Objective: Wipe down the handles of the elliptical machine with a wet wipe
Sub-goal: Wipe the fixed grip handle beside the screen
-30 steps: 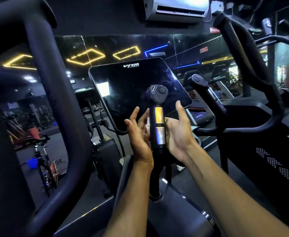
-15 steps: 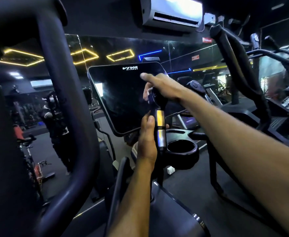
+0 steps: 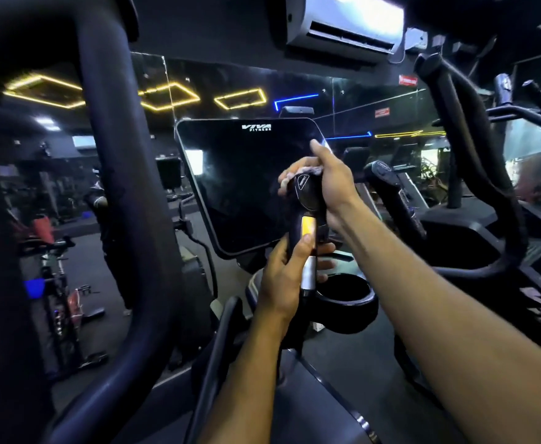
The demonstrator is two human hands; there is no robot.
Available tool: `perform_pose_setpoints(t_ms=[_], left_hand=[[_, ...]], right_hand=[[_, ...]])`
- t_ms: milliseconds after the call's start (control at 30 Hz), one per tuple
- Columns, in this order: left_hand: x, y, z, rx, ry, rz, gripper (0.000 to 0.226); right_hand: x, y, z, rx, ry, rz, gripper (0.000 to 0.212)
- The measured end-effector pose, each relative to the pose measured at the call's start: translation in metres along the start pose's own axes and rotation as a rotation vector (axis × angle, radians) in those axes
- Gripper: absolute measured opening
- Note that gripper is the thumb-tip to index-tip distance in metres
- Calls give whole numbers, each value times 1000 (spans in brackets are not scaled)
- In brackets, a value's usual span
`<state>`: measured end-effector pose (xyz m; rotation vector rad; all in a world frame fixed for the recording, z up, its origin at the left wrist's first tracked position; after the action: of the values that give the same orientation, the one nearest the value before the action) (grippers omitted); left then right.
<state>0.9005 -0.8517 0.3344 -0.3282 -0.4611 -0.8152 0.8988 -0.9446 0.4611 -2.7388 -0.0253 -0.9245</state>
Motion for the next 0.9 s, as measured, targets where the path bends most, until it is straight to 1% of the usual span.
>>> perform_pose_setpoints(t_ms=[67, 133, 200, 233, 267, 333, 500, 567, 633, 667, 700, 733, 767, 800, 867, 900], left_hand=[[-1, 0, 1, 23, -9, 38, 37], [-1, 5, 0, 44, -41, 128, 52], [-2, 13, -2, 96, -105, 232, 73], [-3, 14, 2, 104, -141, 284, 82], [-6, 15, 5, 92, -166, 313, 89], [-8, 16, 10, 70, -206, 309, 93], [-4, 19, 12, -5, -219, 282, 117], [-4, 16, 12, -1, -210, 260, 123], [-7, 15, 11, 8, -222, 254, 121], [-8, 16, 12, 25, -231, 257, 113], [-8, 17, 12, 40, -238, 265, 100], [-9, 18, 12, 47, -244, 279, 87], [-8, 19, 10, 43, -245, 296, 80], [-9, 21, 7, 36, -243, 313, 77], [-11, 25, 5, 6, -247, 344, 76], [-11, 28, 4, -18, -252, 352, 76]], right_hand=[[-9, 2, 10, 201, 131, 34, 57], [-25, 5, 22, 346, 218, 97, 53], [-49, 5, 32, 382, 235, 214, 47], [-62, 2, 38, 364, 220, 244, 45], [-76, -4, 43, 301, 196, 259, 45], [-100, -14, 50, 100, 161, 251, 50], [-146, -31, 81, -410, 160, 146, 72], [-165, -33, 95, -520, 157, 127, 71], [-176, -34, 105, -444, 164, 125, 69], [-177, -36, 105, -337, 153, 122, 68], [-177, -37, 104, -201, 136, 125, 64], [-177, -35, 102, -47, 111, 124, 55], [-174, -33, 100, 97, 52, 116, 46], [-167, -29, 96, 198, -39, 92, 47], [-145, -20, 84, 232, -189, -13, 71], [-129, -15, 77, 265, -221, -63, 81]])
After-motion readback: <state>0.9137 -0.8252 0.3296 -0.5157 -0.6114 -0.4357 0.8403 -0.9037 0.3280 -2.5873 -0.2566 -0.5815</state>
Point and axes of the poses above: each hand's wrist, its own x-axis towards the middle knuckle, its own y-axis out of the back of the hand, z = x × y, the point moved 5 cm from there along x, towards the middle knuckle, and after that the axes turned 8 degrees about -z, right-handed, at the moved point
